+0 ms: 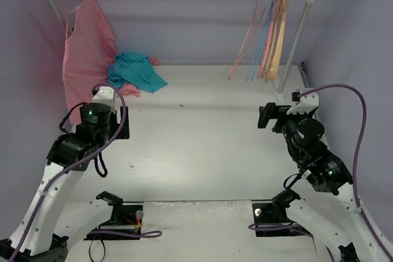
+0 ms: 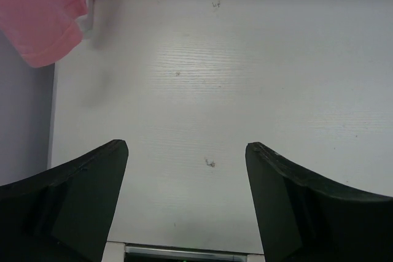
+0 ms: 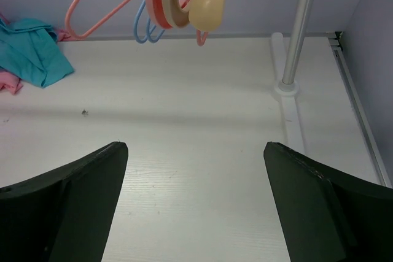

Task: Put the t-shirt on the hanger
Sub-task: Pick up the T-shirt from the center of the board.

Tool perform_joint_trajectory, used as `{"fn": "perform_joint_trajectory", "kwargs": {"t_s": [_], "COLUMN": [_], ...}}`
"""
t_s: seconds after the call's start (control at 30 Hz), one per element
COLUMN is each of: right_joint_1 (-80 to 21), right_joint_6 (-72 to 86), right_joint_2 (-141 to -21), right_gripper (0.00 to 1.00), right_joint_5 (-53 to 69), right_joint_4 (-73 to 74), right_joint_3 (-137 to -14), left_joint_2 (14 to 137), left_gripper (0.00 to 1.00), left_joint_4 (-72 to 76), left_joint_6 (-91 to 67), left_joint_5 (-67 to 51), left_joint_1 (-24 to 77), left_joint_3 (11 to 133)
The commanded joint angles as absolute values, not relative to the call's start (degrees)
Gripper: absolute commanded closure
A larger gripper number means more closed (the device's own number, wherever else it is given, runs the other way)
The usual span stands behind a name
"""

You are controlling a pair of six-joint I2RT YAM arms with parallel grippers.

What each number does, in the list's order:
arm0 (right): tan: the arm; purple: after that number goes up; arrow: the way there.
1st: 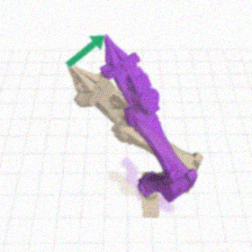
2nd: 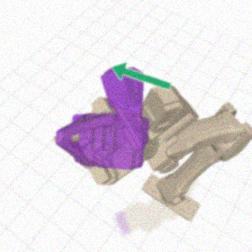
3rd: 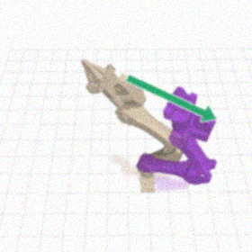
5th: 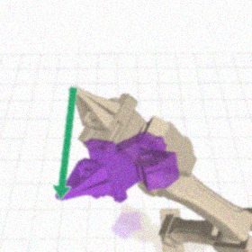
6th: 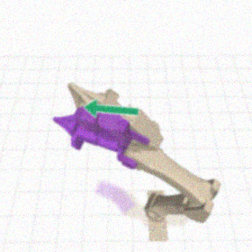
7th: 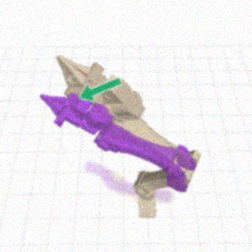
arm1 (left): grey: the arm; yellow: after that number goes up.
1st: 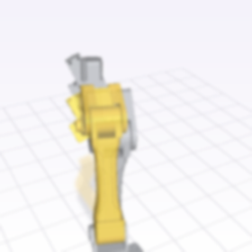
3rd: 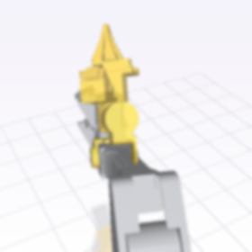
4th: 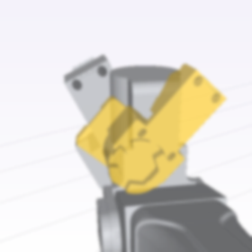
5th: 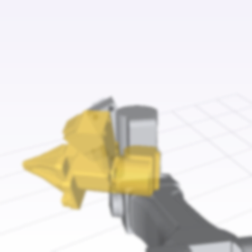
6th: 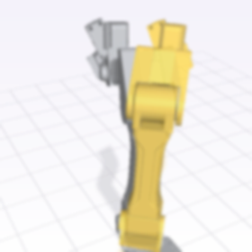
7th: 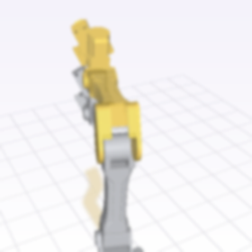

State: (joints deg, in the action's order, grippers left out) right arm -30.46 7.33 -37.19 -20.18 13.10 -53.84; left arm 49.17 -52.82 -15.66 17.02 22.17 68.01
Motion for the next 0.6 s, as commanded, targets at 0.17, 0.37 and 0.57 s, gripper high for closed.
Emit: {"fn": "perform_joint_trajectory", "kwargs": {"t_s": [0.17,0.37,0.57], "right_joint_1": [-30.67,-30.59,-30.59], "right_joint_6": [9.75,10.63,11.34], "right_joint_2": [-35.51,-34.63,-36.21], "right_gripper": [0.0,0.0,0.0], "right_joint_5": [-21.27,-17.93,-15.74], "right_joint_4": [9.32,8.26,7.56], "right_joint_3": [-53.09,-51.07,-50.27], "left_joint_2": [55.02,62.65,80.75], "left_gripper": [0.21,0.22,0.21], "left_joint_4": [-44.22,-35.18,-26.12], "left_joint_6": [-18.98,-19.95,-21.53], "left_joint_5": [16.7,22.31,16.81], "left_joint_1": [22.15,21.62,13.66], "left_joint_3": [68.91,67.23,77.94]}}
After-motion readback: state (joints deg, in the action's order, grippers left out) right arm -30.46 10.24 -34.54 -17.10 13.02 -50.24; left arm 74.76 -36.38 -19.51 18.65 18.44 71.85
